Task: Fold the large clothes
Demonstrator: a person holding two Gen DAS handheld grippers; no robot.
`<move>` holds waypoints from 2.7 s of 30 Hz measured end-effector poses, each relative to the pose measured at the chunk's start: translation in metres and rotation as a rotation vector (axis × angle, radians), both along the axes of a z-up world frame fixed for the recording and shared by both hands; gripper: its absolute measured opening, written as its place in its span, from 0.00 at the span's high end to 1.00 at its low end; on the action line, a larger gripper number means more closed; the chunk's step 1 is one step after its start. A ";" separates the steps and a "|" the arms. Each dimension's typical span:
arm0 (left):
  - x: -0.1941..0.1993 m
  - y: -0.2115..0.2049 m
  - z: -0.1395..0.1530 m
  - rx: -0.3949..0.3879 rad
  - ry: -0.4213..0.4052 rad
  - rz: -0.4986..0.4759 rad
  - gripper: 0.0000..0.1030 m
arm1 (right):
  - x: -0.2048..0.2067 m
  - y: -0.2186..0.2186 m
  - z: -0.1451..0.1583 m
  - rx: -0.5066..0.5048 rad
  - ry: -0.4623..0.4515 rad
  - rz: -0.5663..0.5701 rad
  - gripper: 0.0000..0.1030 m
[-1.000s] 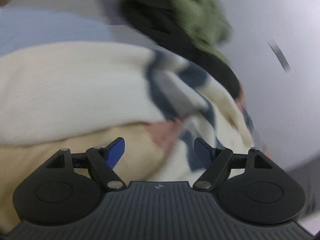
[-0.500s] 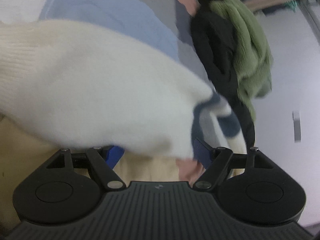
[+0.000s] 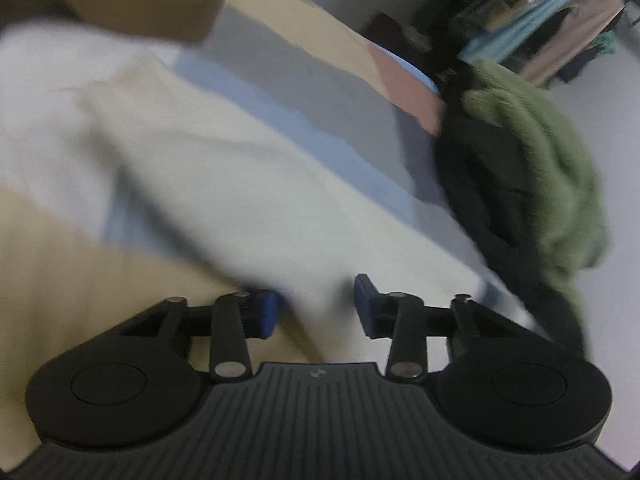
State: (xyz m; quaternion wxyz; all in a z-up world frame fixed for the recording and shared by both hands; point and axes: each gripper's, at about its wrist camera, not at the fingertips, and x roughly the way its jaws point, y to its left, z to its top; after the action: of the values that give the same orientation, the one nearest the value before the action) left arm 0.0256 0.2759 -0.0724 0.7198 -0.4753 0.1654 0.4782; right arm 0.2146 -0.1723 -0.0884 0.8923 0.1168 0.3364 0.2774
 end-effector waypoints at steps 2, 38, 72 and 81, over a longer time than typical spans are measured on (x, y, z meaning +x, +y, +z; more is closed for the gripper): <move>0.004 0.013 0.000 0.018 0.066 0.000 0.75 | 0.000 -0.004 0.000 0.014 0.007 0.001 0.52; 0.173 -0.403 0.111 1.000 -0.029 -1.368 0.91 | -0.011 -0.143 0.021 0.309 0.066 -0.372 0.49; 0.091 -0.252 0.057 0.370 0.119 -1.291 0.34 | 0.001 -0.094 0.020 0.236 -0.037 -0.189 0.33; 0.091 -0.215 0.057 0.495 0.149 -1.171 0.34 | 0.015 -0.036 0.027 0.054 -0.190 -0.116 0.33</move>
State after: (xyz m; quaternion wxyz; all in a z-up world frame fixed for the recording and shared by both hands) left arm 0.1169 0.0604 -0.0154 0.9368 -0.0914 0.3322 0.0617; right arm 0.2294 -0.2086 -0.0611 0.9313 0.1332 0.2354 0.2441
